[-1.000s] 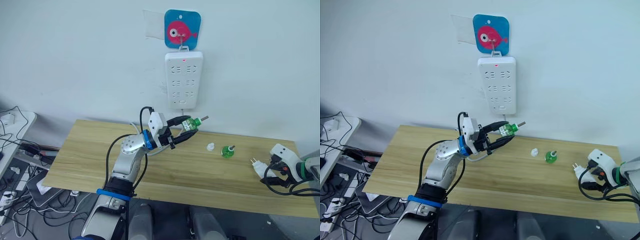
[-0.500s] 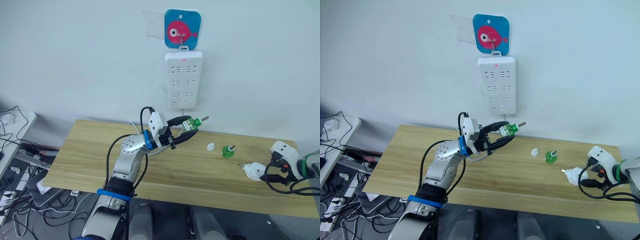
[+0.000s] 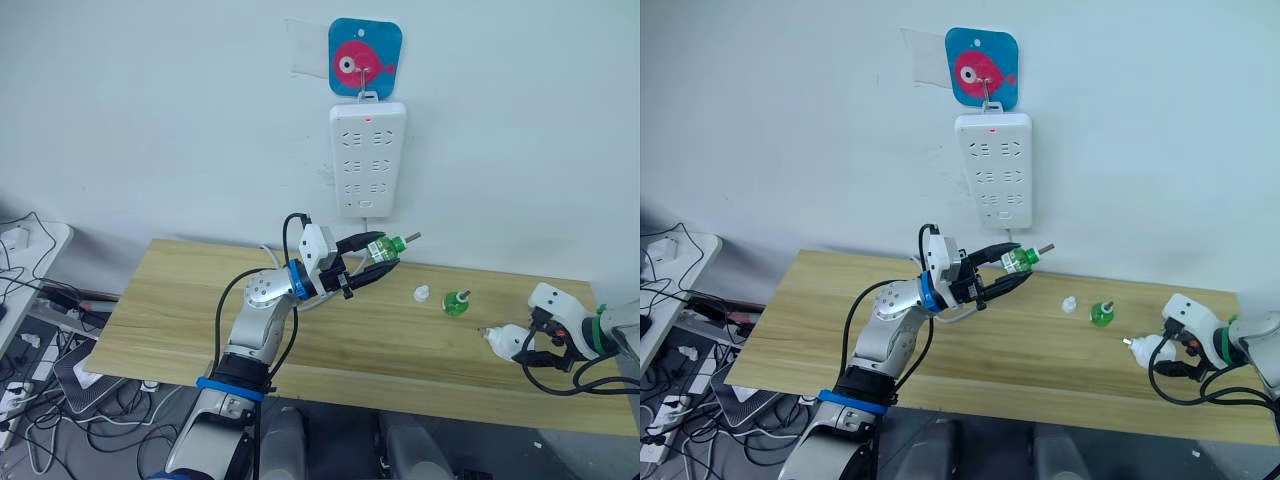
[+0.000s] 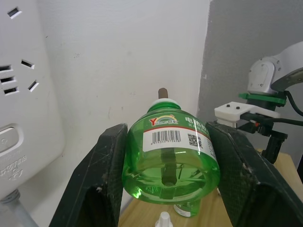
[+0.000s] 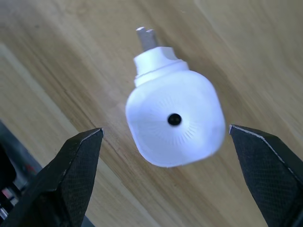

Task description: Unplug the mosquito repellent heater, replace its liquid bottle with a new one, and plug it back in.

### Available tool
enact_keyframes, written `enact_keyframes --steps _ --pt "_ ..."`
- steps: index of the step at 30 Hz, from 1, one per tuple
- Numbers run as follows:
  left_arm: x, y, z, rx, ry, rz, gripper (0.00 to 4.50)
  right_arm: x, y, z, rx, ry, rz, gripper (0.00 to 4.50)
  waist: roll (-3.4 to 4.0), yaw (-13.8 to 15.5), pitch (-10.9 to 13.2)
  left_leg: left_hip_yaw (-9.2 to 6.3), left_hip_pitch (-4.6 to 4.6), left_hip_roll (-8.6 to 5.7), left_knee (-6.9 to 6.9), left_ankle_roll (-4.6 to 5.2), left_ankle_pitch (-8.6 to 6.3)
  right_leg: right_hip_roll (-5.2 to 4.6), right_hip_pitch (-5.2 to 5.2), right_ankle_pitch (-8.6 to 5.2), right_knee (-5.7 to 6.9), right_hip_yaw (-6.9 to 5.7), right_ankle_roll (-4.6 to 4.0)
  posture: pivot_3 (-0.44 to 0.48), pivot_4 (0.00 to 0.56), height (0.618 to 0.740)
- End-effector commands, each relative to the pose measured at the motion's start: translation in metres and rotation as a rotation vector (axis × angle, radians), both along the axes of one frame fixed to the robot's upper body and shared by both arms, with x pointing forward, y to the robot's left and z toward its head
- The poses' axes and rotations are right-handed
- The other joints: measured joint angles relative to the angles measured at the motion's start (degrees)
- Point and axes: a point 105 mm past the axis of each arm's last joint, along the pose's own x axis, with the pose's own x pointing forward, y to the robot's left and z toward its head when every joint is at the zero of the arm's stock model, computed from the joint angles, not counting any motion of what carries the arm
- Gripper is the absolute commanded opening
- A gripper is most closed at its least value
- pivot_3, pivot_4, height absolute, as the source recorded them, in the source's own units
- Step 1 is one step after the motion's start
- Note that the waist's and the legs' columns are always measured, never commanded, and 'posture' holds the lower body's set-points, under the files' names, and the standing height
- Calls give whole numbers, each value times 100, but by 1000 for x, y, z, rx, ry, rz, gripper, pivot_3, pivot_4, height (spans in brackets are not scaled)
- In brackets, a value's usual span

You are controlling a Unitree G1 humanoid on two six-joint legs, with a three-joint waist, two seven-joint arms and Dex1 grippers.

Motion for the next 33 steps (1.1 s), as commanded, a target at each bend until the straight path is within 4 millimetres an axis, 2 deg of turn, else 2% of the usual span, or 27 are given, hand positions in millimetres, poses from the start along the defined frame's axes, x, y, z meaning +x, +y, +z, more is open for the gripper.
enact_keyframes --steps 1,28,31,33 --pt "-2 -1 10 -19 -44 -8 2241 6 0 5 -32 -23 50 4442 1 0 3 -1 0 0 0 0 0 -1 0 0 0 0 0 48 253 740" --pt "-3 -2 11 -16 -46 -14 2241 16 -1 -20 -88 -4 108 4442 2 12 23 -2 0 -2 0 -1 0 -5 0 0 1 -2 0 62 244 740" --pt "-4 -1 11 -16 -46 -13 2241 17 -2 -20 -81 -3 106 3830 2 12 23 -3 0 -1 0 -1 0 -5 0 0 1 -3 0 62 244 740" --pt "-4 -1 11 -16 -45 -12 2241 17 -2 -19 -70 -3 105 3201 1 10 23 -3 0 -1 0 -1 0 -5 0 0 1 -3 0 62 244 740"
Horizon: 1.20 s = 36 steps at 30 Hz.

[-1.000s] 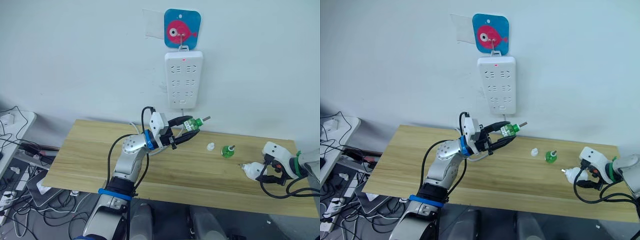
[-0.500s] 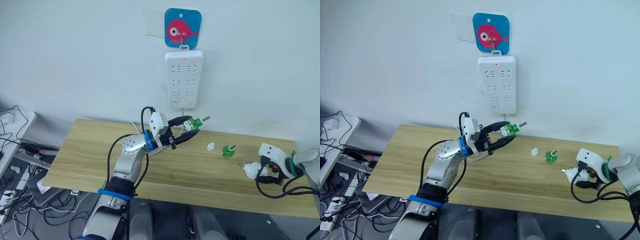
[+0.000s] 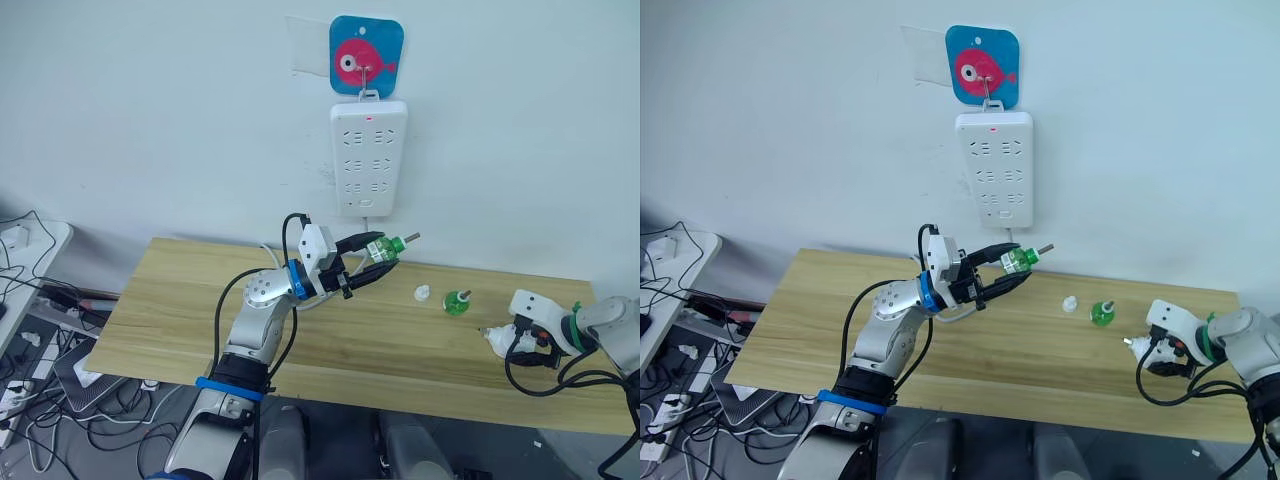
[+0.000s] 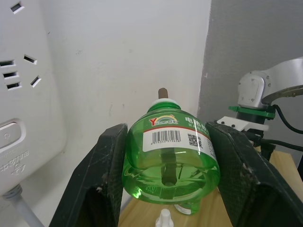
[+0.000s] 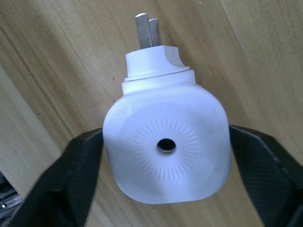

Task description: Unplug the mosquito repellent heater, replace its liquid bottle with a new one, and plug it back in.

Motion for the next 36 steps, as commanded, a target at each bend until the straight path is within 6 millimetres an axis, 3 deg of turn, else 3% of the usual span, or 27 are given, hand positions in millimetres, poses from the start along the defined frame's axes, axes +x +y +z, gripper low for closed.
enact_keyframes --steps 1,5,8,11,15,19,26,36 --pt "-4 -2 12 -22 -45 -14 2241 0 -2 5 12 -6 -2 2980 -1 3 1 0 0 0 0 0 0 0 1 0 0 -1 0 62 244 740" --pt "-5 -3 11 -24 -43 -17 2241 -2 0 14 43 -8 -8 2980 -1 8 1 -1 -1 -1 0 0 0 -1 1 0 0 -1 0 61 243 740" --pt "-5 -3 11 -22 -42 -21 2241 -4 -1 34 112 -20 -68 2980 2 8 3 0 -1 -1 0 0 0 -3 0 0 0 0 0 63 246 740" --pt "-7 0 8 -1 -36 -50 2241 -16 8 65 322 49 -195 2980 21 11 18 1 -2 -2 2 0 0 -7 1 0 2 1 0 54 248 740" --pt "-16 1 10 35 -53 -154 2241 -50 38 119 749 253 -305 2980 23 18 23 -2 -4 -2 -3 0 0 -4 2 0 0 -5 0 40 246 740" --pt "-26 -2 18 46 -26 -294 2241 -52 55 160 1038 331 -388 2980 15 -4 28 -1 -3 -1 0 1 0 -1 2 1 0 -3 -1 32 245 740" --pt "-38 -13 25 71 -11 -423 2241 -33 81 175 1226 298 -326 2980 -1 -11 38 2 -12 -5 5 2 -1 0 -3 5 -5 0 6 1 244 740" --pt "-39 -13 24 71 6 -423 2241 -32 98 188 1299 315 -303 2980 -2 -10 44 3 -41 -3 5 4 -2 0 -29 5 -4 -1 6 5 249 740"
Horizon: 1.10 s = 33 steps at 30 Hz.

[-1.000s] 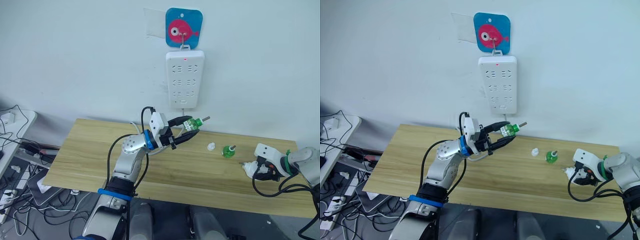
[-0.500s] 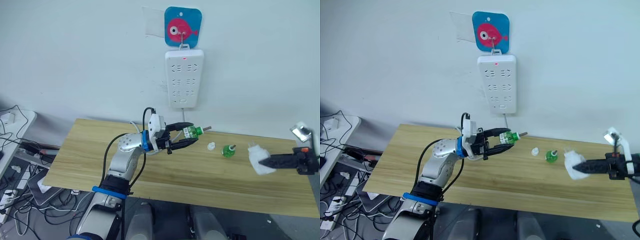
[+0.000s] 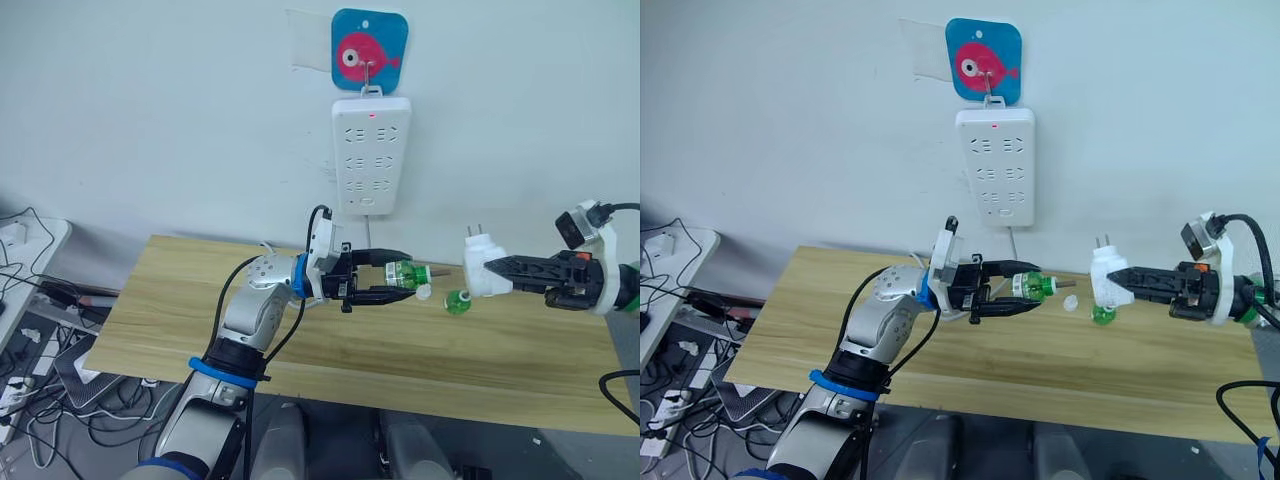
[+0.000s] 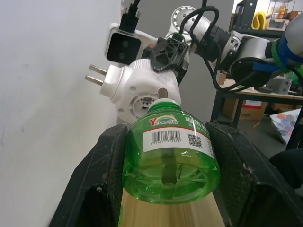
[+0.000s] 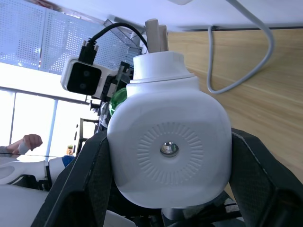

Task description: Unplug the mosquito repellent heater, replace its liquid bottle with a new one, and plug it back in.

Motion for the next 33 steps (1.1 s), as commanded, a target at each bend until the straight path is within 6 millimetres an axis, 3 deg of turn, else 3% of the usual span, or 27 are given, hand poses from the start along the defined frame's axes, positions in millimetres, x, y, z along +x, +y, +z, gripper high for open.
enact_keyframes --steps 1,14,33 --pt "-5 -2 7 -18 -33 -20 2241 -5 3 15 42 -36 18 2980 0 -1 0 0 0 0 1 0 0 0 0 0 0 0 0 5 249 740" --pt "-2 -8 6 -27 -28 -11 2241 -9 26 19 82 -55 22 2980 -1 -3 2 -1 -8 3 1 0 0 5 -8 0 1 0 0 6 251 740" --pt "-6 -11 10 -36 -45 -34 2241 -12 33 13 60 -49 38 2980 -1 1 2 -2 -9 4 0 0 0 5 -10 0 -1 -1 0 13 237 740"
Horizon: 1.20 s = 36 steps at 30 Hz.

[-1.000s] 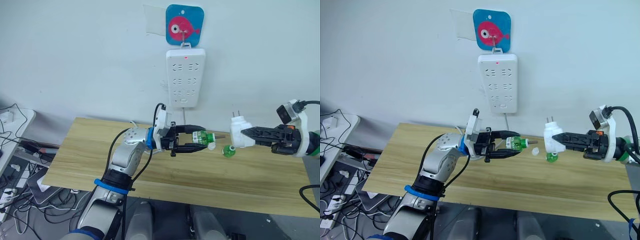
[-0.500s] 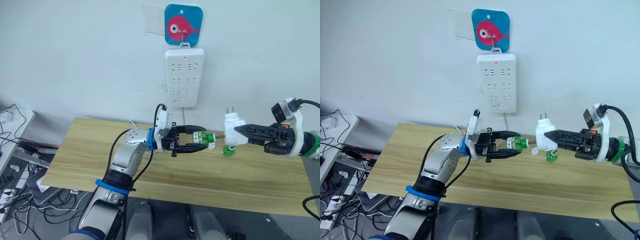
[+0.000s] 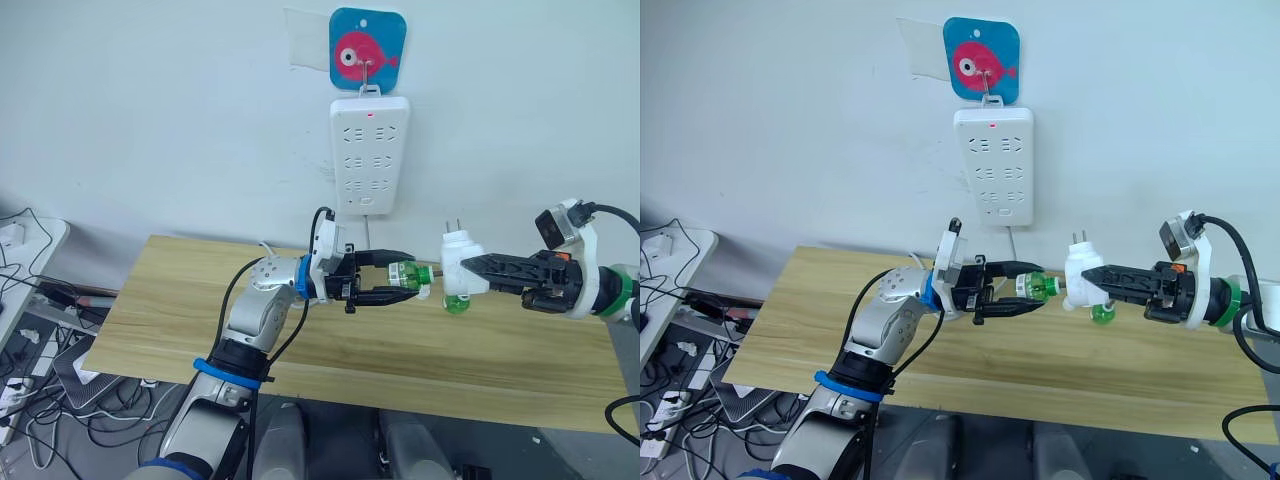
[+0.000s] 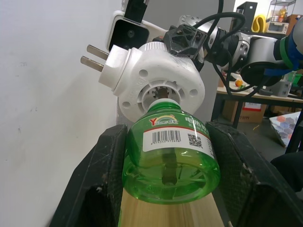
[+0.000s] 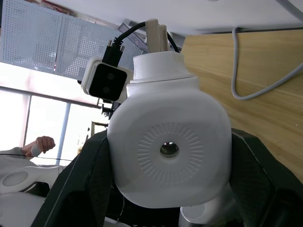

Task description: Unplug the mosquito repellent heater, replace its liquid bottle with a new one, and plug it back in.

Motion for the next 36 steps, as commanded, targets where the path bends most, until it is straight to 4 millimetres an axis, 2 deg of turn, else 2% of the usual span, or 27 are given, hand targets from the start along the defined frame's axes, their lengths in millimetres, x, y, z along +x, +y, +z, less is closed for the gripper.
enact_keyframes --steps 1,17,27,36 --pt "-6 -5 10 -16 -46 -33 2241 -5 4 8 11 -32 23 2980 0 0 0 0 0 0 0 0 0 0 0 0 0 0 0 13 237 740" --pt "-11 -8 10 -12 -55 -62 2241 -1 4 9 -8 -40 1 2980 1 1 0 0 -1 0 1 0 0 0 -1 0 1 0 0 16 221 740" --pt "2 -7 11 -7 -80 -15 2241 -9 7 10 1 -45 47 2980 1 2 -1 0 -1 0 2 0 0 0 -1 0 2 0 0 12 219 740" --pt "-2 -10 10 -8 -80 -33 2241 -5 9 13 9 -66 35 2980 1 0 -1 1 -1 0 3 0 0 0 -3 0 2 1 0 2 220 740"
